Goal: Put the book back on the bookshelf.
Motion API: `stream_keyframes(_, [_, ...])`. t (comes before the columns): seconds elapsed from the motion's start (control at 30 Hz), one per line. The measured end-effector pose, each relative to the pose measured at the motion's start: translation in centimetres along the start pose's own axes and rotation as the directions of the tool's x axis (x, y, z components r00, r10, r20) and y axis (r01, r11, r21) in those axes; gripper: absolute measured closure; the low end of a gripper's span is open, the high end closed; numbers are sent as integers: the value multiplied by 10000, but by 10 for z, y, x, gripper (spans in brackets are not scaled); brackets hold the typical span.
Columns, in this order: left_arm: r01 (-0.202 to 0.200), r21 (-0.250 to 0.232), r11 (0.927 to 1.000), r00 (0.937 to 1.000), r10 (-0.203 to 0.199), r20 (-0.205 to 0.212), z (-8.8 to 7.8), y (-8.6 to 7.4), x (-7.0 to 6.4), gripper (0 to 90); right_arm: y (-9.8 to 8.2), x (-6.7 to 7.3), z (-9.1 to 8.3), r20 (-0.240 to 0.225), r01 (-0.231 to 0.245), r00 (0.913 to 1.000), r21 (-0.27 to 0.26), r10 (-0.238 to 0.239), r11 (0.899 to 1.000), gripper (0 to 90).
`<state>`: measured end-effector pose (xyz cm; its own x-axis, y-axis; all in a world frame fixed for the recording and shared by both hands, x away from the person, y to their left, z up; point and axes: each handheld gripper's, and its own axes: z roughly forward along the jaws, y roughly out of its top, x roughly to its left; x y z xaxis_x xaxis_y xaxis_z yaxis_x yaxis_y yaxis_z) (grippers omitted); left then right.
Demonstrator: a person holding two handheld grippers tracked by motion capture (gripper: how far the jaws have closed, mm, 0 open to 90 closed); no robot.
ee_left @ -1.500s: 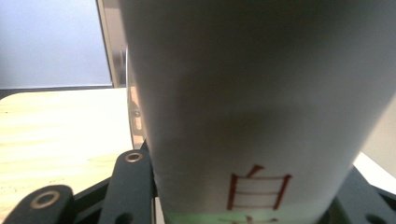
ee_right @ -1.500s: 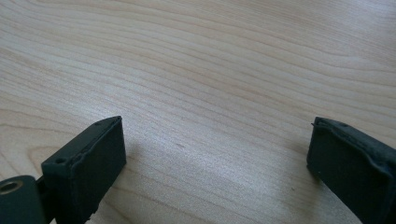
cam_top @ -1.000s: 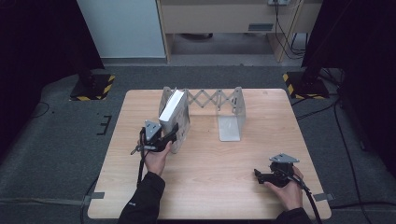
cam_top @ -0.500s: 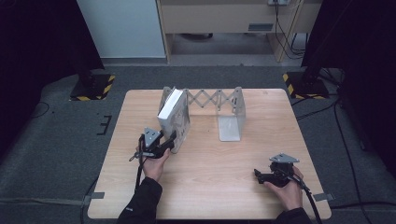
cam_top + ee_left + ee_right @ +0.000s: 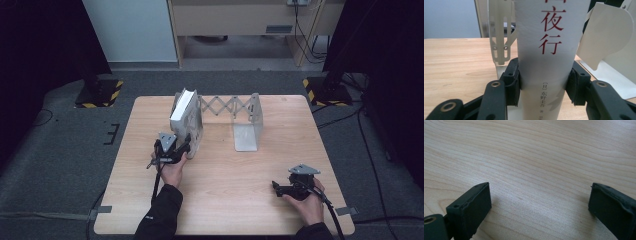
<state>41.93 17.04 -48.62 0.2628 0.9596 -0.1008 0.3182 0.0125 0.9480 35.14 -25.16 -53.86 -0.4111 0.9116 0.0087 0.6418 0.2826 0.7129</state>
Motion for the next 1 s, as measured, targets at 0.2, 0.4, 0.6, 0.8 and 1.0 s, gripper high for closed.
stream_keyframes(0.2, [162, -6, 9999, 9994, -162, 292, 1, -1, 5, 502, 0, 0, 0, 1, -11, 10000, -3, 11, 10000, 48])
stream_keyframes(0.4, [-256, 436, 9987, 9937, 206, 1100, -13, -6, 9, 484, 0, 0, 0, 2, -12, 10000, -3, 12, 10000, 48])
stream_keyframes(0.6, [-283, 674, 9973, 9940, 210, 1069, -14, -10, 6, 513, 0, 0, 0, 2, -15, 10000, -4, 15, 10000, 48])
stream_keyframes(0.8, [-271, 619, 9977, 9946, 207, 1014, -11, -11, 1, 516, 0, 0, 0, 3, -25, 10000, 2, 25, 10000, 48])
stream_keyframes(1.0, [-53, 640, 9979, 9950, -11, 1002, -2, -9, -4, 505, 0, 0, 0, 4, -9, 10000, -4, 9, 10000, 48])
